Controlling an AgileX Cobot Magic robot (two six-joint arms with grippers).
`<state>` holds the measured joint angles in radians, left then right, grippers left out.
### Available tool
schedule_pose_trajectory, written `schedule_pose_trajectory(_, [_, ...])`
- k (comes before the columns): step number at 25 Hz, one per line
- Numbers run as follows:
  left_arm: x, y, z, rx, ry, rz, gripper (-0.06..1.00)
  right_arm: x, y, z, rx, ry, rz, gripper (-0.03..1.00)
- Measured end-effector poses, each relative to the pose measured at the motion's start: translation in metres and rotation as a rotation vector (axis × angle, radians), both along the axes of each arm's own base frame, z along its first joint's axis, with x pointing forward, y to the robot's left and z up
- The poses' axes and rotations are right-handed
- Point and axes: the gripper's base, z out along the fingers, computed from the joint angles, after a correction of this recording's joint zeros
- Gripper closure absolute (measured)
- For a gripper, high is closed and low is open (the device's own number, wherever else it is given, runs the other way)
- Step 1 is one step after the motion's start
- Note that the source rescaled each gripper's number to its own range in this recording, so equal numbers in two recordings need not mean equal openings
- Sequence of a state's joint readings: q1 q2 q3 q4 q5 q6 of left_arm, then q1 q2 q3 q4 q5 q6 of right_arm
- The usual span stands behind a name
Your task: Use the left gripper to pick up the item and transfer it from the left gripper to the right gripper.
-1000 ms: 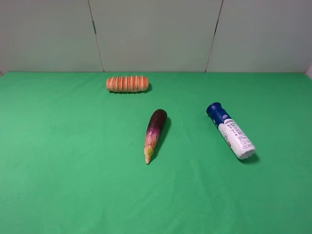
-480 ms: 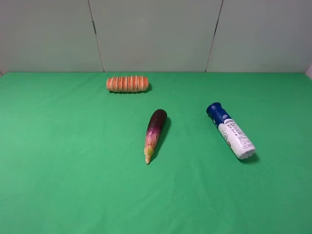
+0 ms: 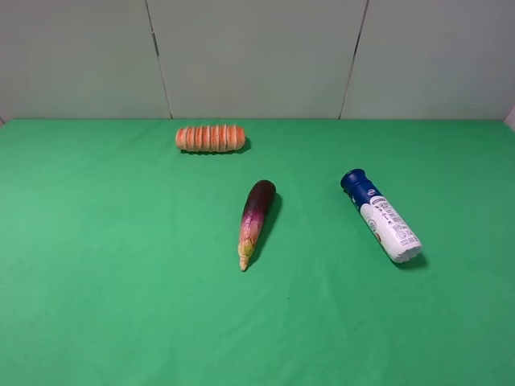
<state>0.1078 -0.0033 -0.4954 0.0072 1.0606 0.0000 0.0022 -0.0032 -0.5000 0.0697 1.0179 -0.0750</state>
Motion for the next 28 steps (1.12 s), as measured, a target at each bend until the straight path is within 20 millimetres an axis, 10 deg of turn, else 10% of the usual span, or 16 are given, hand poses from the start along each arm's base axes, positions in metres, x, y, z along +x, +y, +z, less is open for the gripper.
schedule_pose_trajectory(28, [0.0000, 0.0000, 0.0000, 0.000, 0.000, 0.000, 0.09, 0.0000, 0.0000, 0.0000, 0.000, 0.000, 0.000, -0.03])
